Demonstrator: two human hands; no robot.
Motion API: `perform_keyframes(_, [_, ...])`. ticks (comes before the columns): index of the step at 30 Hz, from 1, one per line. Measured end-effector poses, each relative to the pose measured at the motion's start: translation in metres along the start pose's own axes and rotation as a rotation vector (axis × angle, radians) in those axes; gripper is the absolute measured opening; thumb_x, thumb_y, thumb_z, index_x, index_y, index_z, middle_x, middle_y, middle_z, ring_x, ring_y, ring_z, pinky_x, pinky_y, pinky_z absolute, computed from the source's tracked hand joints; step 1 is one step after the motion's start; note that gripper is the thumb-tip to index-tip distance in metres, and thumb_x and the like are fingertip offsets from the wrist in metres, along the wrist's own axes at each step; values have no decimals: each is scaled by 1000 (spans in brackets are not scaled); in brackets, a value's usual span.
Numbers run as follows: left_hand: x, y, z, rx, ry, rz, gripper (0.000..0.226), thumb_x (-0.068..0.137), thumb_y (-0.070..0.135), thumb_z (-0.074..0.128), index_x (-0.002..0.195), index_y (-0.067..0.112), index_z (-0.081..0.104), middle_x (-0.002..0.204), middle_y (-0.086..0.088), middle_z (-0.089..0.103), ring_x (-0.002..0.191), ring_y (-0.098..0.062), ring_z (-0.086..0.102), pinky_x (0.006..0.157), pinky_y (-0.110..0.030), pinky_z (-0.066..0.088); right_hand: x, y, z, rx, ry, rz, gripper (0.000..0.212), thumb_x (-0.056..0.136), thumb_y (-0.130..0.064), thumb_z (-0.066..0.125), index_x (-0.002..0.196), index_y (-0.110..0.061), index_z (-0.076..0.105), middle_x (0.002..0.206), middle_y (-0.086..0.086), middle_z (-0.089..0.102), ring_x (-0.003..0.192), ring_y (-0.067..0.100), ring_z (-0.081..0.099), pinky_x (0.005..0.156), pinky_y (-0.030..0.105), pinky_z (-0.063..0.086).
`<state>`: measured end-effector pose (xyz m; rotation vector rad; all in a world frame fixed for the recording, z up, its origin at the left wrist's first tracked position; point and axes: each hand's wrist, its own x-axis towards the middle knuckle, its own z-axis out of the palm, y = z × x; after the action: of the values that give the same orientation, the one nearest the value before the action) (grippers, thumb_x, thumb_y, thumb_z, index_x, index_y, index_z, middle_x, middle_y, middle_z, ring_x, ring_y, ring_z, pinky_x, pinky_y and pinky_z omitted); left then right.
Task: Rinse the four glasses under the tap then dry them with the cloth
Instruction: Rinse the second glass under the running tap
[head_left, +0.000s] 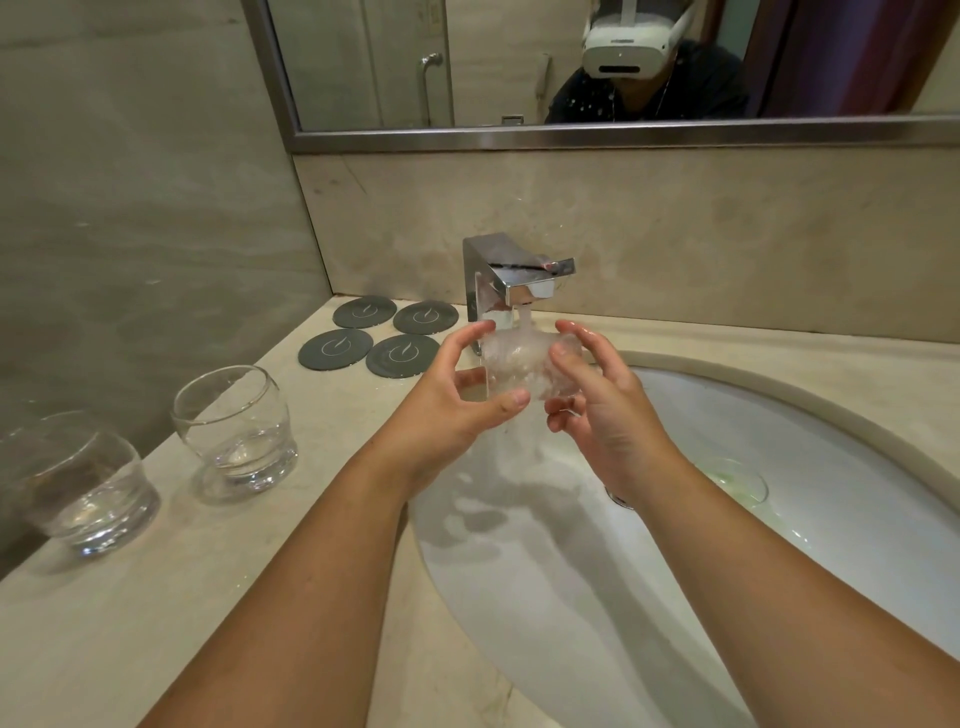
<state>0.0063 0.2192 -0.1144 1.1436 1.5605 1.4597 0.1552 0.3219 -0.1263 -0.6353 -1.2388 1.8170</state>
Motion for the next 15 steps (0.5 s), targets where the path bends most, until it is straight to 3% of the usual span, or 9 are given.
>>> perform_keyframes(5, [1,1,1,-49,27,10,79,77,40,84,148,42,49,123,-14,76,108,-22,79,104,-36,60,0,0,1,-26,-17,-2,30,101,-32,71,131,-34,70,103,3,68,70,19,57,59,32,46])
perform_keyframes(10, [3,0,1,-112,29,-34,87,78,44,80,156,34,43,121,-15,78,106,-26,79,100,-31,61,1,-1,1,-18,-37,-8,42,98,-11,69,134,-34,70,105,6,67,71,19,57,57,30,45])
perform_keyframes(15, [5,-4,1,-88,-5,-56,86,81,38,91,153,40,45,121,-5,78,110,-11,75,102,-32,58,2,-1,0,4,-3,-32,36,100,-16,70,135,-27,69,103,10,61,59,17,53,55,29,45])
